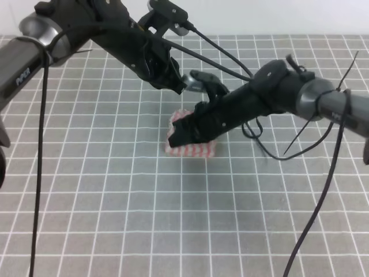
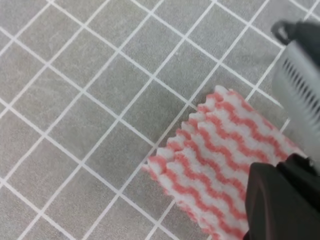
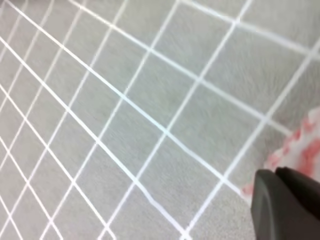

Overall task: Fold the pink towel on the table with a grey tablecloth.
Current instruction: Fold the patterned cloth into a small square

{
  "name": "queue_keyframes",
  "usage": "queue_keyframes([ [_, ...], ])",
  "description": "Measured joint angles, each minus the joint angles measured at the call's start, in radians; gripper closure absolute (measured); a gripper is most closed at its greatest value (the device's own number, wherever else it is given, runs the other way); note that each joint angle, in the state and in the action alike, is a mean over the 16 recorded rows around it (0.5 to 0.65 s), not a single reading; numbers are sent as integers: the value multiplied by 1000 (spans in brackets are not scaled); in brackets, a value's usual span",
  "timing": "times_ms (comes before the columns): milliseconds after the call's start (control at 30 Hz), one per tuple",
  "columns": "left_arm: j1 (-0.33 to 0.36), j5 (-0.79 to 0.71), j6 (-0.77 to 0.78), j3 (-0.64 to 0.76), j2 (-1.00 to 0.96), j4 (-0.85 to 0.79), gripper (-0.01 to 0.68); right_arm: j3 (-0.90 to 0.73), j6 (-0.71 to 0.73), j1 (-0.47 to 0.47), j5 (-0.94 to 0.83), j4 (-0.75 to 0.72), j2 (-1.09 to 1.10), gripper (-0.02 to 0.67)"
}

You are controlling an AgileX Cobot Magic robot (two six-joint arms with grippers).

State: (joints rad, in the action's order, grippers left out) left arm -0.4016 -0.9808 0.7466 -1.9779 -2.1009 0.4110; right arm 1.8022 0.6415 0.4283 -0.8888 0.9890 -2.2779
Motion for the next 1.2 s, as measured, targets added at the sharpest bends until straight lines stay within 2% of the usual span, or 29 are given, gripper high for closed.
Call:
queue_keyframes([
  [300,2,-6,1,0,2,-13,674,1,-14,-23,7,-24,44,664],
  [700,12,-52,-49,1,123,-63,674,-27,-14,-83,64,-101,292,665],
  [967,14,-73,-175,59,305,-144,675,-222,-12,-89,272,-143,564,665],
  [1200,15,22,-289,276,551,-214,675,-497,-12,-89,516,-163,852,665],
])
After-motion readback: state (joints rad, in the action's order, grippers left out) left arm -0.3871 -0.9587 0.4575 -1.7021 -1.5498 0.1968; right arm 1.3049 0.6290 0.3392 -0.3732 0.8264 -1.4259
